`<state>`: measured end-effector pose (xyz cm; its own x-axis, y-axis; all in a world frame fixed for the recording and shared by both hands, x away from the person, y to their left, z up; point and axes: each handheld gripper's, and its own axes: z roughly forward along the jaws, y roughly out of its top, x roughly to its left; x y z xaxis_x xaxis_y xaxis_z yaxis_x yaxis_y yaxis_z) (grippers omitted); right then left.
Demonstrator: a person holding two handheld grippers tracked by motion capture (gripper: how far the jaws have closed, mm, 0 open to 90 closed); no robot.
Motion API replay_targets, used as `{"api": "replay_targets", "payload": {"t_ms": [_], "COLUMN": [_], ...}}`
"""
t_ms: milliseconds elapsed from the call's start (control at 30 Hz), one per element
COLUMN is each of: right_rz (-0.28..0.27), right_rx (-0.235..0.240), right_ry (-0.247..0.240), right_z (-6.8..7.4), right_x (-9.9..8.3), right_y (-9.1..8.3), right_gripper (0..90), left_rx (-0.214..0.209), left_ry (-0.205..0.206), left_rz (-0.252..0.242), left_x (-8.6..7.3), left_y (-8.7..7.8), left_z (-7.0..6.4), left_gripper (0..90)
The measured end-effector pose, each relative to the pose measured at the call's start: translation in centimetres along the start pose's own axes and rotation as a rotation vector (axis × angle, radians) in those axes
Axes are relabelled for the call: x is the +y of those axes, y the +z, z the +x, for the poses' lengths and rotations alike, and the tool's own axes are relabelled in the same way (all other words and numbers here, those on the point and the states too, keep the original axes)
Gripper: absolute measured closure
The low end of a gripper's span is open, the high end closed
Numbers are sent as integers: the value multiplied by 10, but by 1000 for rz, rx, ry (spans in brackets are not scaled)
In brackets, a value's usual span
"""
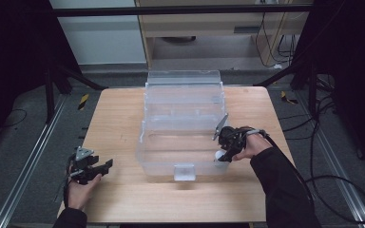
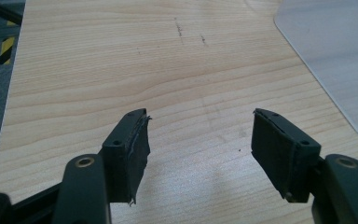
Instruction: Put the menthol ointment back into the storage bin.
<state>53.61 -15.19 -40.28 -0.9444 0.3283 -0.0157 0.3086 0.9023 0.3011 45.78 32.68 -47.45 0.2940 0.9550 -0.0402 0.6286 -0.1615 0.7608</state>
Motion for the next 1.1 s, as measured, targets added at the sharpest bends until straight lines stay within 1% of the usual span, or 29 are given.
{"api": "replay_targets", "payload": {"t_ms": [33, 67, 100, 133, 200, 233, 267, 333, 400, 433, 467, 500, 533, 567, 600, 633, 667, 700, 733, 767, 800, 833, 900, 967, 1033, 1067, 1100], "right_rz": [-17, -26, -26, -40, -83, -106, -146, -208, -259, -275, -310, -341, -385, -411, -411, -434, -470, -509, -540, -579, -579, -590, -616, -634, -660, -666, -667], "right_rx": [-14, -21, -21, -22, -46, -53, -75, -101, -137, -149, -167, -175, -205, -215, -215, -229, -237, -250, -264, -299, -299, -308, -332, -352, -391, -405, -407], "right_ry": [14, 15, 15, 16, 18, 39, 46, 70, 102, 110, 135, 147, 196, 223, 223, 254, 289, 320, 335, 364, 364, 380, 431, 467, 519, 536, 555], "right_z": [1, 2, 2, 2, 2, 4, 4, 5, 8, 9, 11, 12, 14, 15, 15, 16, 17, 18, 20, 23, 23, 24, 25, 25, 24, 23, 22], "right_x": [-1, -2, -2, -2, -5, -7, -9, -13, -17, -19, -23, -27, -36, -41, -41, -48, -54, -63, -71, -85, -85, -90, -103, -113, -126, -131, -134], "right_y": [-3, -6, -6, -8, -15, -20, -26, -36, -45, -48, -52, -55, -58, -59, -59, -61, -61, -61, -60, -57, -57, -55, -49, -45, -38, -35, -33], "right_gripper": [443, 435, 435, 422, 414, 404, 389, 367, 357, 345, 342, 337, 312, 300, 300, 283, 260, 260, 265, 260, 260, 258, 245, 249, 247, 244, 236], "left_rx": [1, 1, 1, 2, 1, -2, -3, -9, -10, -10, -9, -9, -11, -11, -11, -12, -18, -18, -19, -21, -23, -28, -35, -32, -28, -25, -20], "left_ry": [-1, 0, 0, 0, -1, -1, -4, -7, -9, -10, -11, -14, -16, -18, -25, -27, -28, -30, -35, -36, -37, -35, -31, -32, -33, -33, -32], "left_rz": [-1, 0, 0, 0, -2, -2, -4, -7, -12, -12, -12, -13, -14, -14, -15, -16, -16, -19, -22, -22, -23, -24, -32, -39, -43, -44, -44], "left_x": [0, 0, 0, 0, 0, 0, 0, 0, 0, 0, 1, 1, 1, 1, 1, 1, 1, 1, 1, 2, 2, 2, 2, 2, 2, 2, 2], "left_y": [0, 0, 0, 0, 0, -1, -1, -1, -2, -3, -3, -4, -4, -4, -4, -4, -5, -5, -6, -6, -6, -6, -7, -8, -8, -8, -8], "left_z": [0, 0, 0, 0, 0, 0, 0, 0, 0, 0, 0, 0, 0, 0, 0, 0, 0, 0, 0, 0, -1, -1, -1, -1, 0, 0, 0], "left_gripper": [362, 362, 362, 362, 363, 369, 378, 399, 415, 421, 435, 449, 465, 477, 477, 490, 498, 510, 518, 535, 535, 540, 548, 549, 549, 548, 545]}}
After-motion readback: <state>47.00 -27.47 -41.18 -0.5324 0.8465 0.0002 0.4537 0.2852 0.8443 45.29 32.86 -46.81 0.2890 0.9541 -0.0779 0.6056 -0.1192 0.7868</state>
